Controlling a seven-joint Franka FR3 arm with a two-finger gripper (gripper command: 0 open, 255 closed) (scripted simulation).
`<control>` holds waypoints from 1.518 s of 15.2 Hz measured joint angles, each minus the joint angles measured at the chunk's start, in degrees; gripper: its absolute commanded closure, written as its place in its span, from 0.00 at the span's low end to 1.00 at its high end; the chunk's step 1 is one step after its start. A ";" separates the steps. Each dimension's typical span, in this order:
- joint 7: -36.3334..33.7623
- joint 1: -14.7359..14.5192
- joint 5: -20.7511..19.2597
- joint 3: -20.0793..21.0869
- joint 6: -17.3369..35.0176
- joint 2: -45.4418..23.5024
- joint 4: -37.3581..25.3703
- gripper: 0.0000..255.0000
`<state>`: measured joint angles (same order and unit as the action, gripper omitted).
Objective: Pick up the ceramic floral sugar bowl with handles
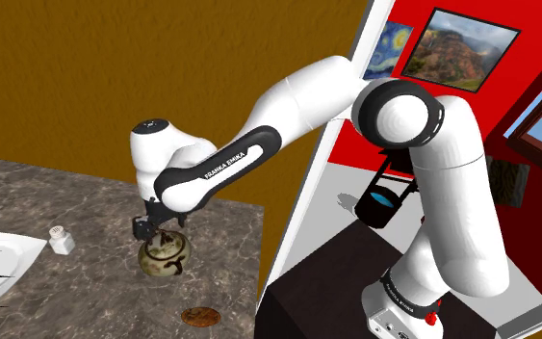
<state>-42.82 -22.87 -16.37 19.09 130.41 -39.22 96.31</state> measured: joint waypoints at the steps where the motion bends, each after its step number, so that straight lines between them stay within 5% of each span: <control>1: -0.06 -0.15 -0.20 -0.18 0.33 -0.71 -0.38 0.00; 4: -0.40 -0.49 -0.74 -0.65 1.77 -2.35 -0.52 0.00; 5: -0.45 -0.51 -0.79 -0.69 1.96 -2.45 -0.44 1.00; 23: 0.29 0.19 0.40 0.30 -1.29 0.87 -0.35 1.00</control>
<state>-42.53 -22.67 -15.97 19.40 129.12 -38.35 95.95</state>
